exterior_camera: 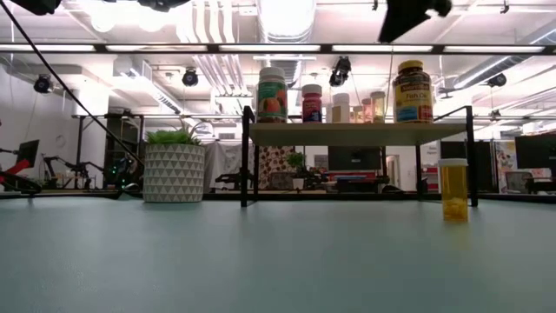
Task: Pick and place medicine bottles onto shelf by color
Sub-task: Adjust the large yellow medicine bottle on the shelf
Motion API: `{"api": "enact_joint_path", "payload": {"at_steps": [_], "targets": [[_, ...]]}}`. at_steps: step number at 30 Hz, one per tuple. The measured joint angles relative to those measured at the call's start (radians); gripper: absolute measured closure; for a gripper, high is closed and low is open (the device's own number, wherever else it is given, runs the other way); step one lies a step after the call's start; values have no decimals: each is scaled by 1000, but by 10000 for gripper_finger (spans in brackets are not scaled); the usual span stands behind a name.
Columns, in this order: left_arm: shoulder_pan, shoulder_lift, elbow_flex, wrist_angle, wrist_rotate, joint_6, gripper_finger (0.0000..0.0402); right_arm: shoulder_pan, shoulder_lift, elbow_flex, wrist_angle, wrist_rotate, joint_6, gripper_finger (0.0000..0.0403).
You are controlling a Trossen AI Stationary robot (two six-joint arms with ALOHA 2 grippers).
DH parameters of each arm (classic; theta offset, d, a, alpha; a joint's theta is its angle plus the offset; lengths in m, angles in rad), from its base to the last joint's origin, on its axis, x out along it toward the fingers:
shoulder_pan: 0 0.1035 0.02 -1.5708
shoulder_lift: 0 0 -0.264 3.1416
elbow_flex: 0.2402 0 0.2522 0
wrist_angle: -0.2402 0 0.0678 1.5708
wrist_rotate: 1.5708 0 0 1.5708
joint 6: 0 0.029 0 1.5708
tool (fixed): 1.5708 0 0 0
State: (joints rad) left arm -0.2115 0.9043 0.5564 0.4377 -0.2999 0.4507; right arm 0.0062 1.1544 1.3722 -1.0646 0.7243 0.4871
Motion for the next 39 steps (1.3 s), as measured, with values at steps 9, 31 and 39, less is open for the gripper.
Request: {"api": "enact_joint_path", "payload": {"at_steps": [9, 31, 39], "targets": [[0, 0, 0, 0, 0, 0, 178, -189, -122, -49, -2, 115, -26, 390], [0, 0, 0, -2, 0, 1, 178, -244, -47, -81, 19, 35, -14, 390], [0, 0, 0, -2, 0, 1, 178, -240, -56, -81, 58, -32, -16, 390]]}}
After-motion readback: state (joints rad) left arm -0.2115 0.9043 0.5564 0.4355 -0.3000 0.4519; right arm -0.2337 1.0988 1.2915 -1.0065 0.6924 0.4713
